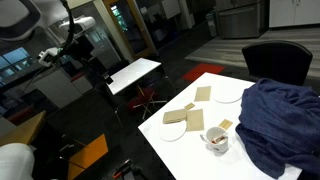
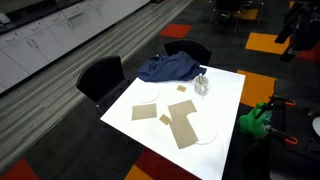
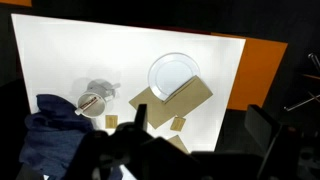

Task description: Remove the red marker from the mug and place it on the table

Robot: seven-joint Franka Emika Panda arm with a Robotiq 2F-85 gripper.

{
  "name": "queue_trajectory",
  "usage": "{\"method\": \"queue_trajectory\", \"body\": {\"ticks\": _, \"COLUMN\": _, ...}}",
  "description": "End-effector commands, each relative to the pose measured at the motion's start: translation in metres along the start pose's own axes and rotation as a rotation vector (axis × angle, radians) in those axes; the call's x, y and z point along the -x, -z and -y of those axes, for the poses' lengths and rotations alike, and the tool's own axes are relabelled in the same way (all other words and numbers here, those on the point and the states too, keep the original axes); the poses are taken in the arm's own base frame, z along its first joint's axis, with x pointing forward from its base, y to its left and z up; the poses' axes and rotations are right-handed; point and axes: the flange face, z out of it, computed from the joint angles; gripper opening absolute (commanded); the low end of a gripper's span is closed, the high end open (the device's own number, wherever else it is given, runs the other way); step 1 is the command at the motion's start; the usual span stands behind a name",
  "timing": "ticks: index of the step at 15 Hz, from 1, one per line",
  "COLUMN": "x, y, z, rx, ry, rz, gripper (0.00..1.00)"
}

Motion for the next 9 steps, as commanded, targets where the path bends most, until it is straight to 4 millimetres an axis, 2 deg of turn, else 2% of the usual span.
{"method": "queue_trajectory", "body": {"ticks": 1, "x": -0.0002, "y": 0.0009, "z": 0.0002, "rx": 0.000, "ry": 0.000, "rz": 0.001, "gripper": 1.00}}
{"method": "queue_trajectory", "body": {"ticks": 9, "x": -0.0027, "y": -0.0015, "z": -0.0024, "rx": 0.007, "ry": -0.018, "rz": -0.005, "gripper": 1.00}}
